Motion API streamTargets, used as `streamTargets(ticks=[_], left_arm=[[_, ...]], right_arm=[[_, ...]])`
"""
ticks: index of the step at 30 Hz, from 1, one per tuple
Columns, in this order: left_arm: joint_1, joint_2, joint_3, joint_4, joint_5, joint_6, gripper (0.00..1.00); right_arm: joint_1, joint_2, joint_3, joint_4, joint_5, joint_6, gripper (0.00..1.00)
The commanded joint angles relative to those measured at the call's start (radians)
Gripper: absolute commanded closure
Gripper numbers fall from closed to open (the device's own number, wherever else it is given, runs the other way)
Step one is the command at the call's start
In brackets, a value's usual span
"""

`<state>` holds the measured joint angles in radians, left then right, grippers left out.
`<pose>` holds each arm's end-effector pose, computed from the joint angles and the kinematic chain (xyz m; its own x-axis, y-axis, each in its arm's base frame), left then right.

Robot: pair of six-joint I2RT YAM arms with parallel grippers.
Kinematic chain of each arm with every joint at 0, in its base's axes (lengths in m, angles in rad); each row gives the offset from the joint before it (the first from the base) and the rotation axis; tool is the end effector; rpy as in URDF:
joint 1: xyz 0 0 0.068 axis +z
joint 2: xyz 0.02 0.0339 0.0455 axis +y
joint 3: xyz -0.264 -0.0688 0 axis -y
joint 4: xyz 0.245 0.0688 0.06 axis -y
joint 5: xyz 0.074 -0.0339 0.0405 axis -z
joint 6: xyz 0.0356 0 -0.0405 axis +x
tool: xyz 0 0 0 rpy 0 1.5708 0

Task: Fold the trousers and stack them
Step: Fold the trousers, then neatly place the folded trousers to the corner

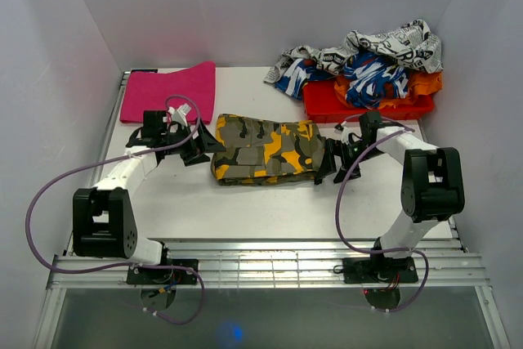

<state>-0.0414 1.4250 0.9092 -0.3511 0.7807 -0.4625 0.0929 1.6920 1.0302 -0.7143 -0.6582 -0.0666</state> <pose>0.2873 -0.0370 0.2304 -0.8978 -0.2801 -0.3398 0.0937 0.6324 -0.7689 0.2985 0.0497 0.1721 -0.9620 -0.1425 -0.2330 -0.2558 0.7689 0.5859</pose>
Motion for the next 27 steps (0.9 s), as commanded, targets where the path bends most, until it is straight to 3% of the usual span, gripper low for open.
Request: streamTargets(ticks=[1, 7, 15, 20, 24, 27], left_arm=[[0.014, -0.040, -0.044, 0.012, -0.029, -0.027, 0.02], [0.032, -0.051, -0.102, 0.047, -0.026, -0.028, 0.02], [0.040, -0.015, -0.202, 0.142, -0.014, -0.107, 0.02], [0.040, 0.026, -0.262, 0.193, -0.032, -0.130, 0.02], [0.002, 0.028, -0.293, 0.179, -0.125, -0.139, 0.02], [-0.029, 0.044, -0.320, 0.222, -0.150, -0.177, 0.02]], right_arm=[[-0.019, 0.002, -0.031, 0.172, -0.027, 0.164, 0.08], [-0.007, -0.022, -0.168, 0.467, 0.003, 0.367, 0.10], [0.001, 0.077, -0.185, 0.639, 0.034, 0.412, 0.10], [0.034, 0.115, -0.179, 0.681, 0.006, 0.419, 0.00], [0.065, 0.113, -0.196, 0.688, 0.017, 0.433, 0.13], [0.090, 0.115, -0.219, 0.702, 0.031, 0.453, 0.16]])
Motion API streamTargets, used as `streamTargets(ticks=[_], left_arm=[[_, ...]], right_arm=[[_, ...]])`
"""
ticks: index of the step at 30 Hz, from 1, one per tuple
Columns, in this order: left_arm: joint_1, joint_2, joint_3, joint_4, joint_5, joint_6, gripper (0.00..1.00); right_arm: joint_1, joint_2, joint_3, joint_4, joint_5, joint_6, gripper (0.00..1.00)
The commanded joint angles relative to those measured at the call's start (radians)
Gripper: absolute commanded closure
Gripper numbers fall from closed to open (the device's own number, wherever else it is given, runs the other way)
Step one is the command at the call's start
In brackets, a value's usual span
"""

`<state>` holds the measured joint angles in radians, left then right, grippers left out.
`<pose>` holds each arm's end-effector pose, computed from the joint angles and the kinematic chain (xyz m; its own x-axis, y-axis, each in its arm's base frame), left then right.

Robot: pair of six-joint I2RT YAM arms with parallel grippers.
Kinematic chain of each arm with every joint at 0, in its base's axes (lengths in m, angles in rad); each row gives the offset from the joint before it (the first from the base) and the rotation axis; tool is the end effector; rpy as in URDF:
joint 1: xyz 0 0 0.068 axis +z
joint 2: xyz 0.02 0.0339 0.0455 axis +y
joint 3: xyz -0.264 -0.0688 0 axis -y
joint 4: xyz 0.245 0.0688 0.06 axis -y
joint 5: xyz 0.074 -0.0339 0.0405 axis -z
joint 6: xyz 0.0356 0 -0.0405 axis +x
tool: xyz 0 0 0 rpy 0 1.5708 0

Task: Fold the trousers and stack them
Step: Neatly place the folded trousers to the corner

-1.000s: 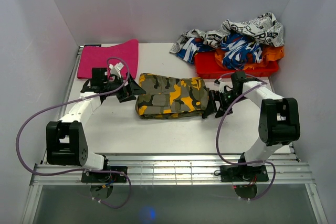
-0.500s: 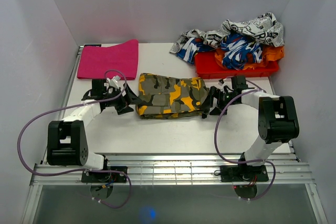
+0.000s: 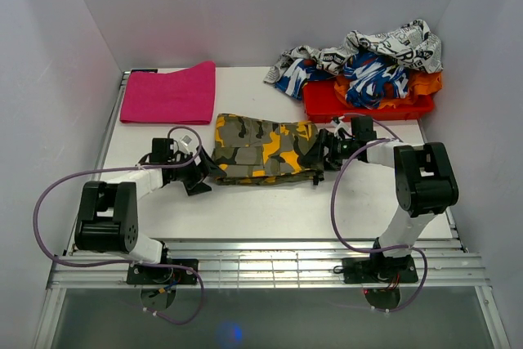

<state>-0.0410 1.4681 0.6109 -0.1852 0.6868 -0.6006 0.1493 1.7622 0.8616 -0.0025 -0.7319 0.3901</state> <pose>0.2487 -0.0328 0.1425 -0.9103 -0.4000 -0.1065 -0.1980 0.6466 -0.7367 0.3244 0.0729 0.1390 -0.9159 0.1483 -0.3731 -0.1855 0.6679 0.7208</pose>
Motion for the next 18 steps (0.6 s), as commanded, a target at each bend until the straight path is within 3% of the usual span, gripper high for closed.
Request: streamTargets(ticks=[1, 4, 5, 8, 11, 12, 13, 15, 18], left_arm=[[-0.043, 0.018, -0.023, 0.079, -0.062, -0.050, 0.02], [-0.054, 0.046, -0.019, 0.116, -0.087, -0.074, 0.07], [-0.054, 0.054, -0.019, 0.139, -0.087, -0.077, 0.19], [-0.060, 0.077, -0.004, 0.142, -0.110, -0.080, 0.36], [-0.072, 0.071, 0.007, 0.130, -0.113, -0.077, 0.53], [-0.074, 0.067, 0.012, 0.127, -0.113, -0.074, 0.64], [-0.074, 0.063, 0.016, 0.122, -0.112, -0.053, 0.72], [-0.077, 0.035, 0.044, 0.096, -0.113, -0.024, 0.97], [-0.082, -0.021, 0.095, 0.052, -0.131, 0.044, 1.00]], right_arm=[[0.041, 0.049, -0.053, -0.010, 0.106, -0.002, 0.18], [0.052, 0.056, -0.050, -0.010, 0.111, -0.002, 0.26], [0.053, 0.056, -0.044, -0.008, 0.112, -0.002, 0.28], [0.058, 0.046, -0.042, -0.016, 0.117, 0.001, 0.40], [0.070, 0.034, -0.035, -0.025, 0.108, 0.007, 0.64], [0.075, 0.034, -0.020, -0.028, 0.106, 0.006, 0.77], [0.082, 0.031, -0.007, -0.036, 0.106, 0.003, 0.82], [0.087, 0.028, 0.022, -0.065, 0.098, -0.013, 0.92], [0.091, 0.007, 0.088, -0.111, 0.100, -0.048, 0.92]])
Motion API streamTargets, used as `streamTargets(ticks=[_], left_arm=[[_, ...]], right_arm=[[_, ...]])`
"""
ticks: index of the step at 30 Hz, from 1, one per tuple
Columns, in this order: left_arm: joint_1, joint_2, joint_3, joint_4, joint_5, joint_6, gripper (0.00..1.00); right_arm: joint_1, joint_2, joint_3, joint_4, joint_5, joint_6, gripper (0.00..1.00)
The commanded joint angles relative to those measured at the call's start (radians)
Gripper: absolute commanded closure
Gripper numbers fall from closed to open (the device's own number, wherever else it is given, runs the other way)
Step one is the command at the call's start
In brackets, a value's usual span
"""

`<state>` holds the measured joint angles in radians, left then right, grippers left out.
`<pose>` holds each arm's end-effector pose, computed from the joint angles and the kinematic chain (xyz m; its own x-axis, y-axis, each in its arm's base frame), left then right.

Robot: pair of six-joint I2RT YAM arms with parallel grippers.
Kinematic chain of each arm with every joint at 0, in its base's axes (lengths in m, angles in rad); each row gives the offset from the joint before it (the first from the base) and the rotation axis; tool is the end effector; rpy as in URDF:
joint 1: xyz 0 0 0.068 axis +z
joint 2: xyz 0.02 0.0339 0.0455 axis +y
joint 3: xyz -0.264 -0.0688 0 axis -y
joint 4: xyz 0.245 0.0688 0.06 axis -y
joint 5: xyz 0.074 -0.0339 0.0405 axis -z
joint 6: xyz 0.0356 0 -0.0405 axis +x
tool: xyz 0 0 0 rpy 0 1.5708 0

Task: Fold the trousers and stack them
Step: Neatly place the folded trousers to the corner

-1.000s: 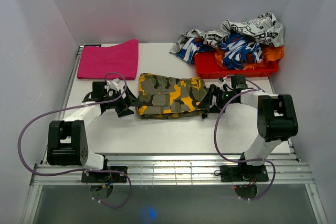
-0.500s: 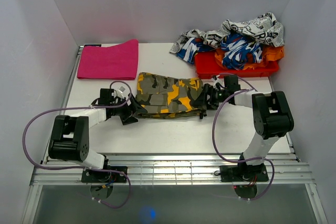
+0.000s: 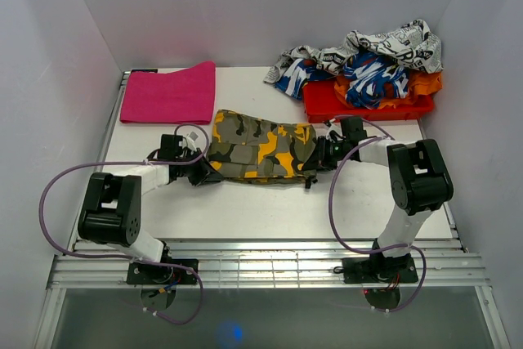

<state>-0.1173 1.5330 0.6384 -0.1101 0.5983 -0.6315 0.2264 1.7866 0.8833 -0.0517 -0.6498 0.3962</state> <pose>0.2614 -0.0510 0.1365 -0.9108 -0.3839 -0.1523 -0.1746 0.6921 -0.7003 0.3211 0.0961 0.1326 -0.9343 0.1001 -0.3423 -0.1721 0.7141 0.6785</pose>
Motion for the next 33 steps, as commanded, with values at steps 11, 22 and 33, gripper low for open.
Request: streamTargets(ticks=[11, 22, 33], left_arm=[[-0.005, -0.281, 0.158, -0.161, -0.115, 0.213, 1.00], [-0.015, -0.378, 0.231, -0.171, -0.124, 0.375, 1.00], [-0.012, -0.410, 0.395, -0.158, -0.238, 0.509, 1.00]], right_arm=[[0.016, -0.082, 0.158, -0.157, 0.033, -0.102, 0.92], [0.044, -0.185, 0.221, -0.149, 0.036, -0.122, 0.92], [0.149, -0.152, 0.474, -0.103, 0.125, -0.134, 0.92]])
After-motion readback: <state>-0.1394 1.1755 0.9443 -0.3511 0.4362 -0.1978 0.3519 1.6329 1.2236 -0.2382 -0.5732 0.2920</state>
